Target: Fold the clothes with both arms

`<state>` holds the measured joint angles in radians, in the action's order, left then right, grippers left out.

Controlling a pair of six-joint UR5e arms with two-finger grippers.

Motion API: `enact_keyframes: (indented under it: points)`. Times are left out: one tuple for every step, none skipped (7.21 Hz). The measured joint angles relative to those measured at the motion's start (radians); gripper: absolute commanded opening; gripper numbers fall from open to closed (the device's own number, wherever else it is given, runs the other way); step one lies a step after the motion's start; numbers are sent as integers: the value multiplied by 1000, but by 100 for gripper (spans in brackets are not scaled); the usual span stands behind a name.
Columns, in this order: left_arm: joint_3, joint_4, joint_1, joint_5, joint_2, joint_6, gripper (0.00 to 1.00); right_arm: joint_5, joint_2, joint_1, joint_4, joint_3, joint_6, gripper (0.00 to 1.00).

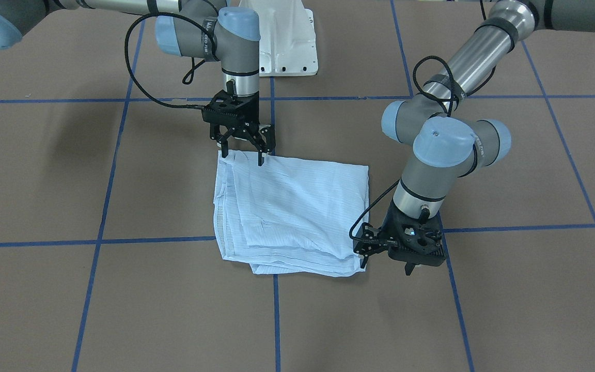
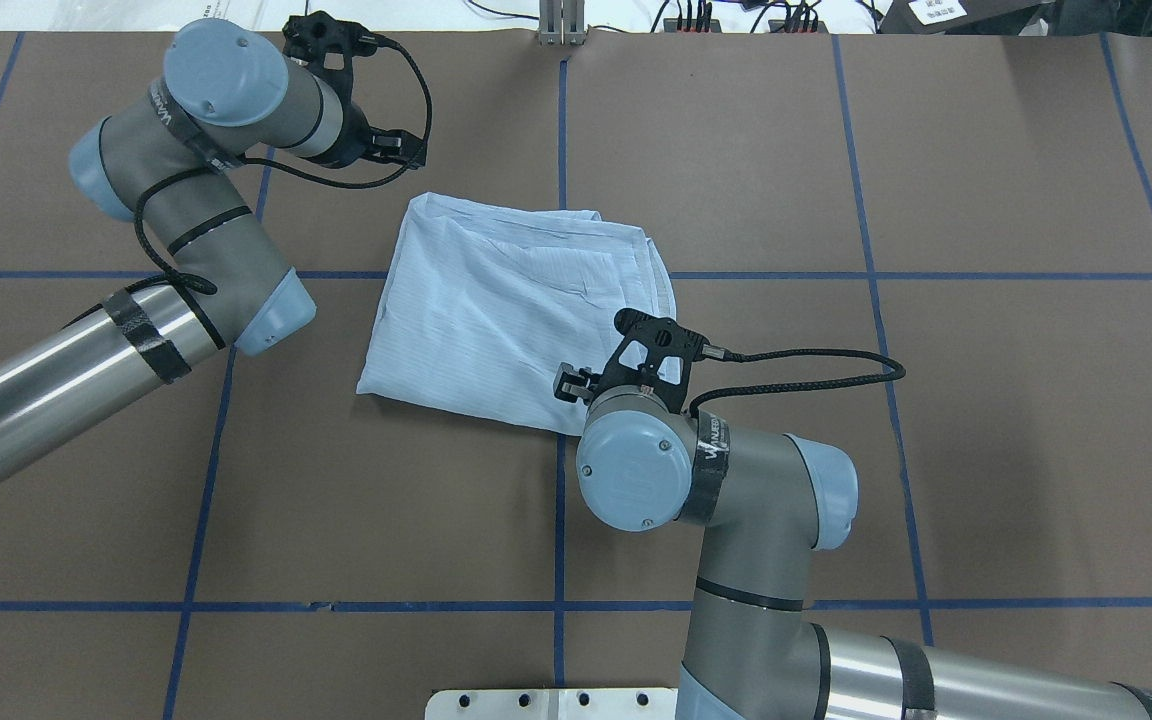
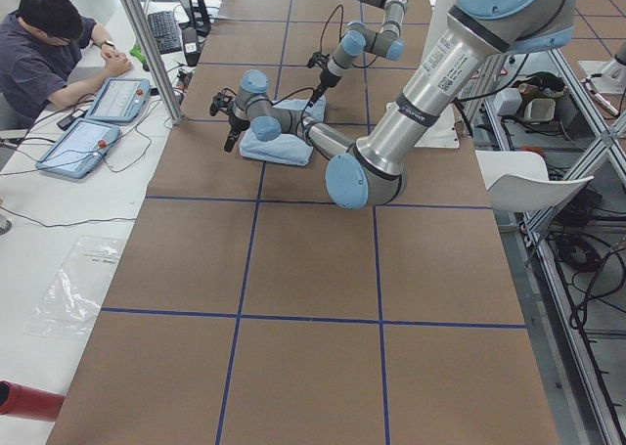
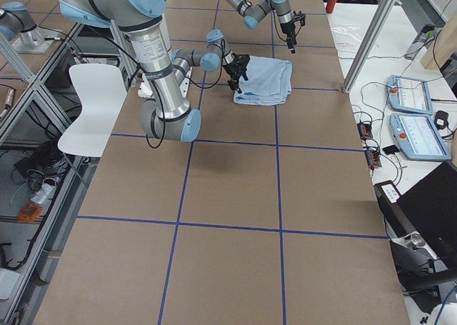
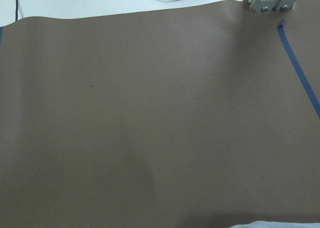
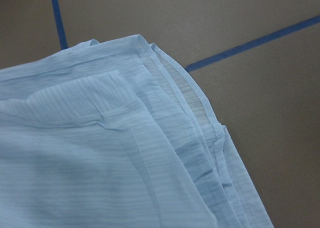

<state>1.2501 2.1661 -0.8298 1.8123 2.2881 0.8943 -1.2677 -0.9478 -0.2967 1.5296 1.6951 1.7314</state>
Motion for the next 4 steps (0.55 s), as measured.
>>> enact_keyframes:
  points:
    - [4,0,0,0,-2,0,100,5,-2,5,-2,-9,-1,100]
    - [8,0,0,-1,-3,0,100,10,-3,6,-3,-22,-1,100]
    - [11,0,0,-1,-4,0,100,17,-4,6,-23,-48,1,100]
    - [13,0,0,-1,-4,0,100,23,-4,6,-70,-80,1,100]
